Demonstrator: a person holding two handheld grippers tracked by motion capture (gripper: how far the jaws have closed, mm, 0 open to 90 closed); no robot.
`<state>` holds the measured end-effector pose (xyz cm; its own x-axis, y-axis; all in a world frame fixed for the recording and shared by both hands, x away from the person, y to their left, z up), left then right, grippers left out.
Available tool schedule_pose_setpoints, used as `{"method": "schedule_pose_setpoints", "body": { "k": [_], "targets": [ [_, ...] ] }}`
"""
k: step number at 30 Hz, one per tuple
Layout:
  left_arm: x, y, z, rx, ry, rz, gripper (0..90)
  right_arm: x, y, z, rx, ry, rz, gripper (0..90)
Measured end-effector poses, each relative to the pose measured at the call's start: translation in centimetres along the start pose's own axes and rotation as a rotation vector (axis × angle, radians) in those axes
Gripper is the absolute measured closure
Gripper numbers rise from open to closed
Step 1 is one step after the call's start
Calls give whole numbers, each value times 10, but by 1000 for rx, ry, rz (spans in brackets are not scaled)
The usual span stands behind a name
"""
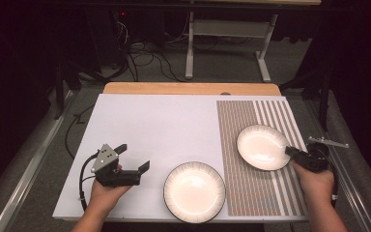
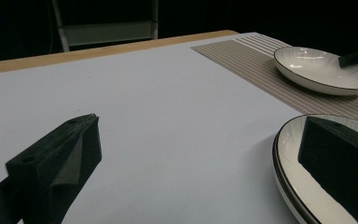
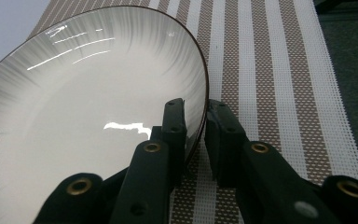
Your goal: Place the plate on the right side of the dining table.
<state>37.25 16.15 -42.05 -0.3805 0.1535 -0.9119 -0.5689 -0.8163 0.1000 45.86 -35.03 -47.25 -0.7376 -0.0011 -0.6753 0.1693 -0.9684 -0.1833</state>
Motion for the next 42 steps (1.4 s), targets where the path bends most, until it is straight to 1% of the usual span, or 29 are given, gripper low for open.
{"method": "schedule_pose_setpoints", "body": {
  "k": [2, 7, 8, 9, 10, 11, 14, 15, 16, 18, 19, 20, 21, 22, 23, 24, 25, 26, 27, 28, 30, 31, 32, 35, 37, 39, 41, 42],
  "targets": [
    [0, 0, -1, -1, -2, -2, 1, 0, 0, 0, -2, 2, -10, 801],
    [1, 0, -2, -7, -4, -5, 0, 0, 0, 0, 4, 8, 4, 790],
    [1, 0, -2, -8, -3, -3, 1, 0, 0, 0, 8, 9, 14, 774],
    [1, 0, -1, -8, -3, -2, 1, -1, 0, 1, 5, 24, 31, 715],
    [1, 0, -1, -8, -3, -2, 1, -1, 0, 1, 5, 24, 31, 715],
    [1, 0, -1, -9, -4, -4, 0, -3, 1, 3, -1, 45, 29, 666],
    [0, -1, 0, -10, 0, -2, 1, -5, -1, 7, -5, 63, 37, 623],
    [0, -1, 0, -11, 1, -3, 0, -8, -4, 10, -7, 89, 68, 583],
    [0, -1, 0, -11, 1, -3, 0, -8, -4, 10, -7, 89, 68, 583],
    [0, -1, 1, -13, 1, -7, 1, -10, -9, 14, -7, 113, 111, 560],
    [0, -1, 2, -12, 5, -8, 1, -12, -17, 19, -13, 143, 146, 533],
    [0, -1, 2, -12, 5, -8, 0, -12, -17, 19, -13, 143, 146, 533],
    [-1, -2, 2, -13, 9, -5, 1, -14, -26, 24, -26, 167, 177, 504],
    [-1, -2, 2, -13, 9, -5, 1, -14, -26, 24, -26, 167, 177, 504],
    [-1, -2, 3, -15, 10, -4, 0, -15, -35, 29, -39, 185, 203, 467],
    [-1, -2, 3, -16, 11, -4, 1, -15, -40, 30, -43, 193, 216, 442],
    [-1, -2, 3, -16, 11, -4, 0, -15, -40, 30, -43, 193, 216, 442],
    [-1, -3, 4, -16, 12, -4, 0, -15, -46, 32, -49, 201, 228, 415],
    [-1, -3, 4, -18, 15, -4, 1, -15, -57, 34, -62, 214, 251, 372],
    [-1, -3, 4, -18, 15, -4, 1, -15, -57, 34, -62, 214, 251, 372],
    [-2, -3, 5, -18, 18, -3, 1, -16, -70, 37, -85, 232, 276, 345],
    [-2, -3, 5, -17, 20, -3, 1, -15, -83, 40, -114, 240, 294, 321],
    [-2, -3, 5, -17, 20, -3, 0, -15, -83, 40, -114, 240, 294, 321],
    [-2, -2, 6, -16, 21, -5, 1, -12, -102, 43, -140, 246, 340, 281],
    [-3, -1, 6, -14, 24, -5, 1, -9, -116, 45, -170, 249, 358, 257],
    [-3, 0, 7, -12, 24, -9, 0, -5, -130, 47, -193, 258, 386, 242],
    [-3, 1, 7, -9, 25, -10, 1, -2, -143, 51, -213, 263, 399, 215],
    [-3, 2, 7, -8, 26, -11, 0, -1, -149, 51, -225, 268, 414, 201]
  ]
}}
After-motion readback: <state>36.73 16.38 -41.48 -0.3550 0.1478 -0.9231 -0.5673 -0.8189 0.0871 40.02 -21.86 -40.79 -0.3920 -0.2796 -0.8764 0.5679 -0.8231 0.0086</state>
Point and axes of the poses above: each handheld gripper's, and its own axes: z roughly backward along the jaws, x roughly out of its underside, y roughly to its right, the point moved 9 cm from there along -z, roughly forward along the jaws, and after that the axes turned 5 degrees about -y, right-handed, at the moved point
